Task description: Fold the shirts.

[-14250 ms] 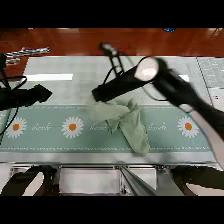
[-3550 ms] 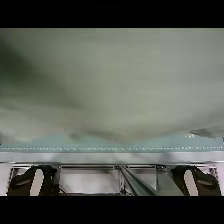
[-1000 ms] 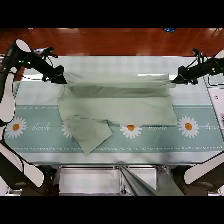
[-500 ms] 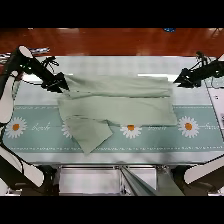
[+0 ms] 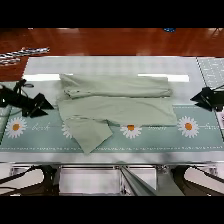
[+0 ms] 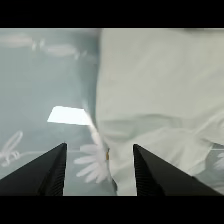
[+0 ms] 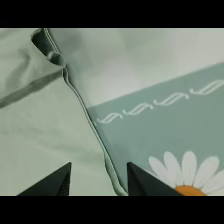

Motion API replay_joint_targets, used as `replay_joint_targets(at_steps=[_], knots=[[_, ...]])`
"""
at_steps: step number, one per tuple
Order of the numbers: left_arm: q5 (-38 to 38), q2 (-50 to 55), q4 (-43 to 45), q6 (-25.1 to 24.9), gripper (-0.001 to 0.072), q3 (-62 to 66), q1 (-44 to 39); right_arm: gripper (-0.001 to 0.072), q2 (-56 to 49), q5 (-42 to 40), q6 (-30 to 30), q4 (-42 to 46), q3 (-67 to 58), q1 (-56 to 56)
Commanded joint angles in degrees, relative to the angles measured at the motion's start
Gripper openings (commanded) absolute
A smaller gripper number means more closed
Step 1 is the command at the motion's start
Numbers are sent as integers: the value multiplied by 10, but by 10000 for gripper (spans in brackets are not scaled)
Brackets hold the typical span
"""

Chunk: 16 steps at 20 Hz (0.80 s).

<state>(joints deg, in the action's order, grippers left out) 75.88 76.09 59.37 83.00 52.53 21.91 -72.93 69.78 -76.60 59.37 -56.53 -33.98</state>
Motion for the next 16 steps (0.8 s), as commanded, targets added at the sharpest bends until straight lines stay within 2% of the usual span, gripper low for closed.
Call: replay_joint_targets(at_steps=[1, 4, 12, 13, 14, 15, 16], knots=[[-77, -96, -108, -49, 510, -191, 54, 408, 107, -55, 38, -59, 154, -38], [-86, -95, -127, -54, 510, -252, 24, 408, 138, -42, 40, -66, 180, -38], [-224, -68, -194, -37, 506, -269, -145, 408, 139, -34, 40, -89, 178, -49], [-220, -58, -193, -40, 410, -264, -157, 408, 139, -43, 41, -96, 178, -70], [-210, -51, -193, -49, 91, -260, -159, 408, 139, -42, 43, -89, 178, -94], [-201, -50, -193, -60, 17, -256, -159, 408, 139, -31, 43, -68, 179, -116], [-192, -51, -193, -71, 17, -250, -158, 408, 139, -18, 41, -43, 185, -131]])
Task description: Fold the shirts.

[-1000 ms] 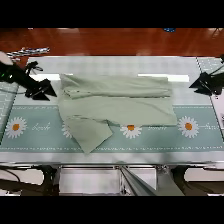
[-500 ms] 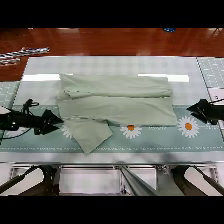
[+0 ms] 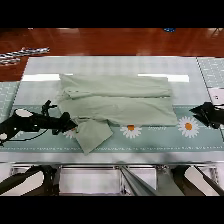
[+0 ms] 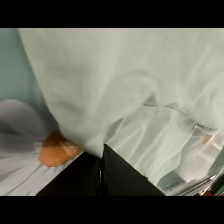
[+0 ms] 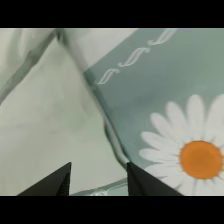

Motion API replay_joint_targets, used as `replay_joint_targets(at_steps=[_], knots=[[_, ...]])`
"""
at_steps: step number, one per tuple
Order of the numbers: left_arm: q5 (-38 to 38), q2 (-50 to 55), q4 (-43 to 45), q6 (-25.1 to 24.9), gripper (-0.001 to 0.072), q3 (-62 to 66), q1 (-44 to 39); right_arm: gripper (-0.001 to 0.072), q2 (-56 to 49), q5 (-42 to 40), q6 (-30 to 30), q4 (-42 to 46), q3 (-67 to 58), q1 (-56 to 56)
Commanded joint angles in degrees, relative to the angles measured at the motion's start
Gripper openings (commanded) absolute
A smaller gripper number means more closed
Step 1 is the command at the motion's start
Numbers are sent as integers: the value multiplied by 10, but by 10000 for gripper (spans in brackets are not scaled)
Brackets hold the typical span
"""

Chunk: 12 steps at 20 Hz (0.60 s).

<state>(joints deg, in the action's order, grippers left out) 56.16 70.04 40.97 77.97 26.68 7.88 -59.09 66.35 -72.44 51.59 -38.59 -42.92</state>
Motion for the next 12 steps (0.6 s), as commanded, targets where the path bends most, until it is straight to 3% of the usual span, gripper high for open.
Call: replay_joint_targets(at_steps=[1, 6, 12], knots=[[12, 9, -9, -25, 17, 15, -17, 409, 1, 22, -10, 47, 22, -45], [19, 8, -9, -26, 17, 25, -17, 417, -7, 21, -14, 28, 86, -15], [19, 8, -9, -25, 17, 25, -17, 417, -106, -20, -5, -33, 86, 53]])
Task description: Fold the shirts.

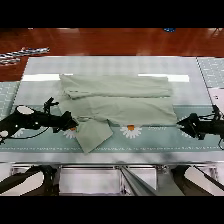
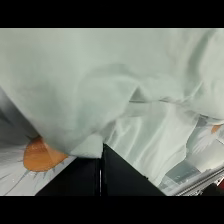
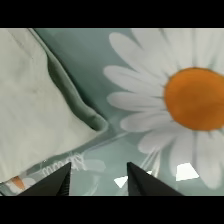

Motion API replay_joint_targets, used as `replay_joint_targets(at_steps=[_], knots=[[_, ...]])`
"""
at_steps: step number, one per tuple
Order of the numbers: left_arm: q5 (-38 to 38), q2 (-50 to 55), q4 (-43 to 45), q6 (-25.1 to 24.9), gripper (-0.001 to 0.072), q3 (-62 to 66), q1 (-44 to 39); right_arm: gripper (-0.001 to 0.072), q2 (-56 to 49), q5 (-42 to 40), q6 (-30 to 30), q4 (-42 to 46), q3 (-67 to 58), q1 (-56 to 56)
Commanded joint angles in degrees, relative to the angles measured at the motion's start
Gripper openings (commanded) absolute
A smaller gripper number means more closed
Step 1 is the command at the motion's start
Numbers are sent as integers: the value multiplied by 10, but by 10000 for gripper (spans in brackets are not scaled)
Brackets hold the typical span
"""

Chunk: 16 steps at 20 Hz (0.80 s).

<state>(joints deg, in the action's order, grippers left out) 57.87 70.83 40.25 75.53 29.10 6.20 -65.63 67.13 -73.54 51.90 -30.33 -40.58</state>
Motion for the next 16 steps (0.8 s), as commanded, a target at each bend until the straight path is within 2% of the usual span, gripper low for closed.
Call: replay_joint_targets(at_steps=[1, 5, 6, 7, 8, 10, 13, 16], knots=[[2, 0, -2, -1, 17, 1, 0, 417, -53, -45, 9, -58, 3, 42], [2, 0, -2, -1, 17, 2, 0, 401, -96, -93, 9, -105, -31, 105], [3, 0, -2, -12, 17, 5, 2, 363, -100, -101, 9, -110, -44, 119], [4, 0, -2, -33, 17, 13, 12, 213, -100, -109, 14, -110, -59, 130], [12, 0, -2, -52, 17, 26, 32, 19, -100, -104, 35, -114, -78, 138], [46, -6, -2, -56, 17, 54, 84, 19, -99, -42, 57, -107, -117, 138], [169, -19, -2, -111, 17, 74, 156, 19, -57, 8, 50, -38, -122, 139], [198, -37, -2, -119, 17, 71, 184, 19, 8, 24, 28, 10, -101, 139]])
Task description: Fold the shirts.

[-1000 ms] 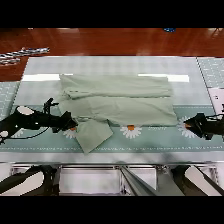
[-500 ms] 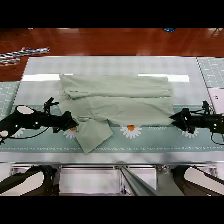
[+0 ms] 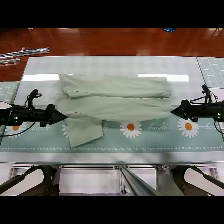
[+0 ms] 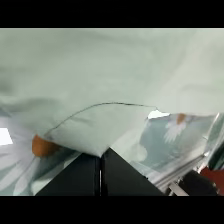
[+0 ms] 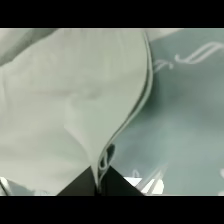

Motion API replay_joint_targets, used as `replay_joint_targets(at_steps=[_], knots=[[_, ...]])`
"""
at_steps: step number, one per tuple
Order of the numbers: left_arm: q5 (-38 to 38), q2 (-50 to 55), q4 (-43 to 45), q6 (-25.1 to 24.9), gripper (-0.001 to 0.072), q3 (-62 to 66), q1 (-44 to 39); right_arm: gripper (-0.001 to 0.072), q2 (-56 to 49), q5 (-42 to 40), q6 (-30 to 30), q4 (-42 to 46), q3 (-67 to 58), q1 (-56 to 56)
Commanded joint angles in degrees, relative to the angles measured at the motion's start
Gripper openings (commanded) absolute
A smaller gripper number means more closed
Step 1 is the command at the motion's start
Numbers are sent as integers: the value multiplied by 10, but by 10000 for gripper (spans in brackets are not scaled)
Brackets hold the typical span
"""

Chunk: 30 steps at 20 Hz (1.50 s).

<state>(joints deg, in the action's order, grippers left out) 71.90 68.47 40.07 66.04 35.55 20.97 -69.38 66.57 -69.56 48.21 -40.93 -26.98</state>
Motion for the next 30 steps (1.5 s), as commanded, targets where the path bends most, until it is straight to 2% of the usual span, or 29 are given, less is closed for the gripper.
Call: replay_joint_targets(at_steps=[1, 5, 8, 12, 16, 19, 23, 29, 30], knots=[[51, -11, -1, -24, 17, 10, 36, 19, 61, 24, -12, 43, 4, 3], [16, 34, -11, -3, 17, 84, 8, 19, 43, -1, 11, -21, -24, 3], [16, 117, -16, 19, 17, 207, -42, 19, -17, -11, 29, -70, -66, 3], [18, 261, -15, 94, 17, 413, -89, 19, -112, -18, 36, -91, -145, 15], [42, 397, -15, 180, 17, 608, -101, 19, -199, -43, 23, -91, -238, 54], [55, 473, -15, 220, 17, 710, -100, 19, -262, -42, 12, -91, -308, 68], [49, 532, -16, 228, 17, 777, -102, 19, -317, -43, 7, -91, -362, 78], [-22, 559, -15, 214, 18, 788, -115, 20, -346, -68, -7, -91, -386, 90], [-34, 561, -16, 215, 77, 788, -118, 61, -346, -80, -12, -89, -386, 90]])
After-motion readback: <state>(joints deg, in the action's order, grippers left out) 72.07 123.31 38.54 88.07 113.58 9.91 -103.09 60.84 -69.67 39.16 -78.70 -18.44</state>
